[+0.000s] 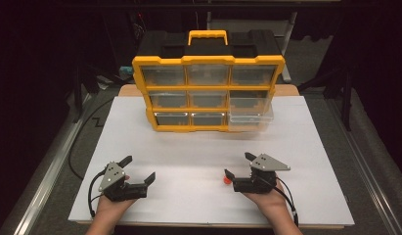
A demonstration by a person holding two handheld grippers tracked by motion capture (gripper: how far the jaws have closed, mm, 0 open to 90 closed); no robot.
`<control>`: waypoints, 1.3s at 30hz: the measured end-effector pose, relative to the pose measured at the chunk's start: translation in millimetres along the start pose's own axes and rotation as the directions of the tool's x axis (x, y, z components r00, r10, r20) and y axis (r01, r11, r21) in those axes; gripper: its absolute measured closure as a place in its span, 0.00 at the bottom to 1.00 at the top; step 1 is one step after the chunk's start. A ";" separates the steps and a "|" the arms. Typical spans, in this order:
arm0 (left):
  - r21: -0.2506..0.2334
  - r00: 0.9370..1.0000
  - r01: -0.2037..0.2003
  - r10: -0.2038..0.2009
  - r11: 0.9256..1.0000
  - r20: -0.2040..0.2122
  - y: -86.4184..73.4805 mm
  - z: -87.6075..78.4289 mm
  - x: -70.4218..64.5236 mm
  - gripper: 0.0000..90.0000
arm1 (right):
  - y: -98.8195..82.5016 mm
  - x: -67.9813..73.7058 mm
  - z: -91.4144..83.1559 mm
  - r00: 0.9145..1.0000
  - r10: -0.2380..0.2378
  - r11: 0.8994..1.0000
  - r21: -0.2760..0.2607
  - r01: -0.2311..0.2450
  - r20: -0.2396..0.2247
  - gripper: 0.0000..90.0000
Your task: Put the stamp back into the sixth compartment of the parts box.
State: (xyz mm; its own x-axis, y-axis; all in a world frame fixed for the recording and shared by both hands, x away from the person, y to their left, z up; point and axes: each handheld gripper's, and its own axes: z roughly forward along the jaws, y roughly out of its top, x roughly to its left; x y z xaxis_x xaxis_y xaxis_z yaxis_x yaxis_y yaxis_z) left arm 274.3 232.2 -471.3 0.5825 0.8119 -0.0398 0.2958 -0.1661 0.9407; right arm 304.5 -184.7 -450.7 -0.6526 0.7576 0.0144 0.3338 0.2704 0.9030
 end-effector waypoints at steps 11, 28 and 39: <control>0.017 0.999 -0.034 0.034 0.999 -0.005 1.3 1.0 -3.7 0.00 | -6.5 10.1 1.3 0.998 -0.029 0.998 0.054 0.032 -0.059 0.36; -0.002 1.000 -0.007 0.007 1.000 -0.019 1.3 -0.9 1.1 0.00 | -10.2 10.9 2.4 0.996 -0.003 0.993 0.119 0.014 -0.085 0.58; -0.008 1.000 -0.001 0.001 1.000 -0.012 1.7 -2.4 1.6 0.00 | -11.4 11.5 1.1 0.996 -0.012 0.992 0.127 0.023 -0.089 0.59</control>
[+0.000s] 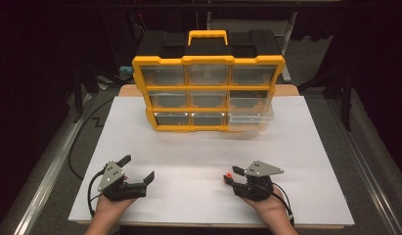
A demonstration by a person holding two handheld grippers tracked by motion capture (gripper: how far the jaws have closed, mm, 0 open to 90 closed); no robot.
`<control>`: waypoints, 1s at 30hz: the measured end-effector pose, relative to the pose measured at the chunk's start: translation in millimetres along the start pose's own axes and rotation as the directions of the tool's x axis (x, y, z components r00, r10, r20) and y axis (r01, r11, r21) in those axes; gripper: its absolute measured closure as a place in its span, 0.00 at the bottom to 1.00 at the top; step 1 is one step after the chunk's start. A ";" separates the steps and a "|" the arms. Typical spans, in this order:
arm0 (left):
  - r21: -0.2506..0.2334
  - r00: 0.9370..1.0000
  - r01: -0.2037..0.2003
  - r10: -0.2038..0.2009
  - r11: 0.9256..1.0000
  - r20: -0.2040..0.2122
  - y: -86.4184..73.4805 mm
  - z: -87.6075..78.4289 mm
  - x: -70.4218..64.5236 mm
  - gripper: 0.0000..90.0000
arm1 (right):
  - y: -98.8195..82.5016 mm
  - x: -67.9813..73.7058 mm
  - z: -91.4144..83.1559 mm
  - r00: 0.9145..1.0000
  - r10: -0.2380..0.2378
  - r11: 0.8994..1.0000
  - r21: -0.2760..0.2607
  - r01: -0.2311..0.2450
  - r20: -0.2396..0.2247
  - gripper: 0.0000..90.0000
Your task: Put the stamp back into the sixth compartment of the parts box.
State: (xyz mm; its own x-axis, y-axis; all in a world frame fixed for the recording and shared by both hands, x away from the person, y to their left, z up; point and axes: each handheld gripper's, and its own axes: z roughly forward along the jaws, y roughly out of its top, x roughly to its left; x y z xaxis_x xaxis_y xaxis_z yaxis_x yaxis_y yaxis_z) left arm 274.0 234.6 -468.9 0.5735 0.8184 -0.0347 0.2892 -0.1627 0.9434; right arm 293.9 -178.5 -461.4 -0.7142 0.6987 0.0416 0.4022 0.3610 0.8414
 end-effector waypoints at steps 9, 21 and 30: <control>-0.005 1.000 0.000 0.000 1.000 0.002 0.5 -0.7 0.2 0.00 | -0.3 1.7 6.6 1.000 -0.023 0.999 0.031 0.024 -0.010 0.71; -0.006 1.000 -0.003 0.003 1.000 0.001 0.7 -1.7 0.2 0.00 | -0.7 3.1 11.8 0.999 -0.042 0.998 0.055 0.041 0.013 0.81; -0.011 1.000 -0.002 0.002 1.000 0.003 1.0 -1.8 -0.1 0.00 | -0.7 4.3 11.4 0.998 -0.058 0.997 0.061 0.057 0.020 0.82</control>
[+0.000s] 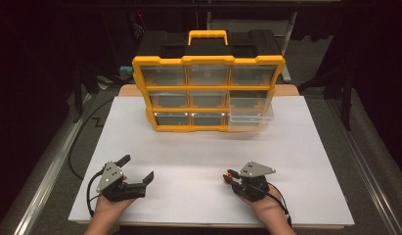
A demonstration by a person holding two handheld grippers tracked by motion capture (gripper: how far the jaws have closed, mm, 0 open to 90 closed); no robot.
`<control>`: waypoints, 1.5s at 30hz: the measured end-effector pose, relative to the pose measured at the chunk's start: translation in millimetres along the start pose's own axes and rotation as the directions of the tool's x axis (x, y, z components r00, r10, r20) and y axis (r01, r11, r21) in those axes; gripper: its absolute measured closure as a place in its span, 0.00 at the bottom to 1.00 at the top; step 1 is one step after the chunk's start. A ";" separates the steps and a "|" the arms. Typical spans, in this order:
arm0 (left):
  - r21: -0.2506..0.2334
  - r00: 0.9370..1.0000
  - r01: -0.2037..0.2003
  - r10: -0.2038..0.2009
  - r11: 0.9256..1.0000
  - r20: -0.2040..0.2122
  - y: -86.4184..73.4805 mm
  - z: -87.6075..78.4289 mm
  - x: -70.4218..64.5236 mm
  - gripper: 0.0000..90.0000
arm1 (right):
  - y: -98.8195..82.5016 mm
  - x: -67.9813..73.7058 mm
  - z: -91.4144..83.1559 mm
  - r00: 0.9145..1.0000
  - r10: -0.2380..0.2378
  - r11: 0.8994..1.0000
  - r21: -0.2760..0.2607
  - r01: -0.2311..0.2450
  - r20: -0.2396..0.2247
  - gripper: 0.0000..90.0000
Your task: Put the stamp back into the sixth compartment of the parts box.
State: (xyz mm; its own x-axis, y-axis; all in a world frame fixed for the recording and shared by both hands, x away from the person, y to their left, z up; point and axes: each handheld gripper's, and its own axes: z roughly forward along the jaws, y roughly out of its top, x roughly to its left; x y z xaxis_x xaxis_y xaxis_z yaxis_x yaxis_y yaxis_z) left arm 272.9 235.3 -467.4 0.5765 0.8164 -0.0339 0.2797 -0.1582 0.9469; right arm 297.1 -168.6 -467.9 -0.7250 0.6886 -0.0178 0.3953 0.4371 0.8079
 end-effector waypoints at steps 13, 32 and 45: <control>0.002 1.000 -0.001 0.001 1.000 0.005 -0.3 0.8 -0.8 0.00 | 1.7 -1.0 -4.8 1.000 -0.013 1.000 -0.024 0.013 0.006 0.82; 0.007 0.999 -0.007 0.006 1.000 0.045 -0.8 3.6 -2.8 0.00 | -4.1 -26.2 -23.9 0.997 0.053 0.996 -0.068 -0.050 0.051 0.82; 0.014 0.999 -0.010 0.009 1.000 0.034 -0.8 4.9 -1.7 0.00 | -12.3 -50.8 -46.5 0.988 0.118 0.989 -0.097 -0.108 0.097 0.82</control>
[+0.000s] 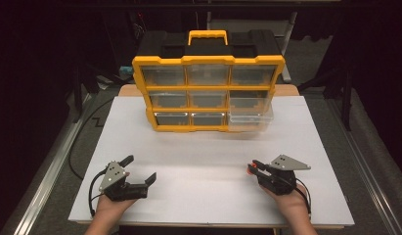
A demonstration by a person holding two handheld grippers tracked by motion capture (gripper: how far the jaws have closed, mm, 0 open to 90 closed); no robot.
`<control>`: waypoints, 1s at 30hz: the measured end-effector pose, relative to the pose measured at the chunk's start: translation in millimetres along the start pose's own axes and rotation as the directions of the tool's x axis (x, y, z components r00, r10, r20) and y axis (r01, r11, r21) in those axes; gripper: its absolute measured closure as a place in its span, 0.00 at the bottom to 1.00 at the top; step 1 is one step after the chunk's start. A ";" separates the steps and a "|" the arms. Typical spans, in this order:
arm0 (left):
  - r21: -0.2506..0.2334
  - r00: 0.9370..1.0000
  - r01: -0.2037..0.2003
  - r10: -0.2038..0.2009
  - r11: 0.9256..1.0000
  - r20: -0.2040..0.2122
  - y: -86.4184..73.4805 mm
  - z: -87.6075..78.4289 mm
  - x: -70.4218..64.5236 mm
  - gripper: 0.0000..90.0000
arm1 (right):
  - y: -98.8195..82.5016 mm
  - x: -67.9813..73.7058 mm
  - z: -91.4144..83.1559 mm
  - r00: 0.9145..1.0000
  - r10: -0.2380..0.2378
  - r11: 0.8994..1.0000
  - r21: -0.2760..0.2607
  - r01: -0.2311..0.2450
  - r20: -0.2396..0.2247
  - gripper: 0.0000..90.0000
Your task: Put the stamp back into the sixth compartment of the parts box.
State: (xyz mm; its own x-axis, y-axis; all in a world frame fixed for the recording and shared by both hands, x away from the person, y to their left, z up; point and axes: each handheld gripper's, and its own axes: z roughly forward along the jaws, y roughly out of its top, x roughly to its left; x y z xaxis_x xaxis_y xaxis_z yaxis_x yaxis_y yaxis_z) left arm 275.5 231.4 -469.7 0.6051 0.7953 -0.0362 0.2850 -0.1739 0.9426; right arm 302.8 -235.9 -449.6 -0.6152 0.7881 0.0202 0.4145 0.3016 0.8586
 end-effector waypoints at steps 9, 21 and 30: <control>-0.010 1.000 0.014 -0.014 1.000 -0.003 0.0 0.6 1.4 0.00 | -1.6 -11.5 -9.1 0.999 0.026 1.000 -0.018 -0.025 0.027 0.82; -0.015 1.000 0.026 -0.026 1.000 0.015 -0.4 0.9 1.6 0.00 | 3.0 -4.8 -7.3 1.000 -0.009 1.000 -0.025 0.010 0.025 0.82; -0.012 1.000 0.024 -0.024 1.000 0.007 -0.4 0.8 3.0 0.01 | 12.9 -5.3 8.5 0.999 -0.048 0.995 0.085 0.048 0.006 0.82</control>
State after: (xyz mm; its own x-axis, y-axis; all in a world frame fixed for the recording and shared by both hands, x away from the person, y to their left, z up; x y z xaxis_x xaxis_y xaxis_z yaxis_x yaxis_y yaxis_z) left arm 277.8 233.4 -470.4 0.6032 0.7953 -0.0611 0.2905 -0.1477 0.9454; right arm 317.1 -231.6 -443.0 -0.6306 0.7758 -0.0242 0.4402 0.3832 0.8121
